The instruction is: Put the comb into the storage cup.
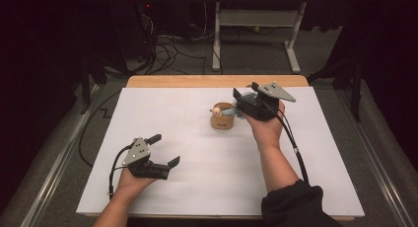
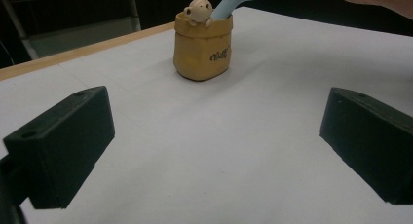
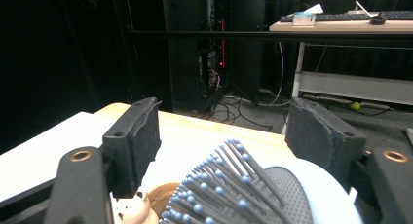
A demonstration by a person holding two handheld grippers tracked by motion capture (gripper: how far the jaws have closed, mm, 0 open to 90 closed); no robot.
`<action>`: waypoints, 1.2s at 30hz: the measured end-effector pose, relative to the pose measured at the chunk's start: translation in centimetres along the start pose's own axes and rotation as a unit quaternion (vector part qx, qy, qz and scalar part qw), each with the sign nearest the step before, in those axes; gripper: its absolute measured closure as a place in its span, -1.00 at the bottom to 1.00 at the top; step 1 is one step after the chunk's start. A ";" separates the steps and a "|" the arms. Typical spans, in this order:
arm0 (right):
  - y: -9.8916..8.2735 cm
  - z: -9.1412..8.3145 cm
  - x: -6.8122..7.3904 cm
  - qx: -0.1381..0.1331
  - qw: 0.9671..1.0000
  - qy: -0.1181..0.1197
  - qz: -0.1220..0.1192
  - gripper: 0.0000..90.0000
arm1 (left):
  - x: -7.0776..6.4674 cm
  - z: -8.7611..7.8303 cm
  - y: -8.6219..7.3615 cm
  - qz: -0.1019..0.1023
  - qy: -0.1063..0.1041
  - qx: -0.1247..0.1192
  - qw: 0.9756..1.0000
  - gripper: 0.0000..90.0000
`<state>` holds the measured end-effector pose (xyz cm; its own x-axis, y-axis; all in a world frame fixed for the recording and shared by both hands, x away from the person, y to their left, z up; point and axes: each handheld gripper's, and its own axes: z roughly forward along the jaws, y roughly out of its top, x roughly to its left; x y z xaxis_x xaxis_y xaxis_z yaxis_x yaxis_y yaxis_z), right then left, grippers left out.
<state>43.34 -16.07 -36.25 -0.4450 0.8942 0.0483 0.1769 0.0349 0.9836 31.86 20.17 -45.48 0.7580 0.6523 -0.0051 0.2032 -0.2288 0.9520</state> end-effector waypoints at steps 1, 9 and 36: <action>0.0 0.0 0.0 0.001 1.000 -0.001 -0.001 -0.39 | 0.0 0.0 0.0 0.000 0.000 0.000 1.000 -1.00; 0.2 -0.6 0.1 0.000 1.000 0.000 -0.014 -0.53 | 0.1 0.0 0.0 0.000 0.001 0.002 1.000 -1.00; -0.4 -2.7 0.4 0.019 0.999 -0.002 -0.038 -0.99 | 0.1 0.1 -0.1 0.000 0.004 0.005 1.000 -1.00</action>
<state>40.74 -16.94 -36.16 -0.4559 0.8896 -0.0270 0.1765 0.1201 0.9770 31.98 20.19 -45.59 0.7528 0.6582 -0.0031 0.2100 -0.2357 0.9489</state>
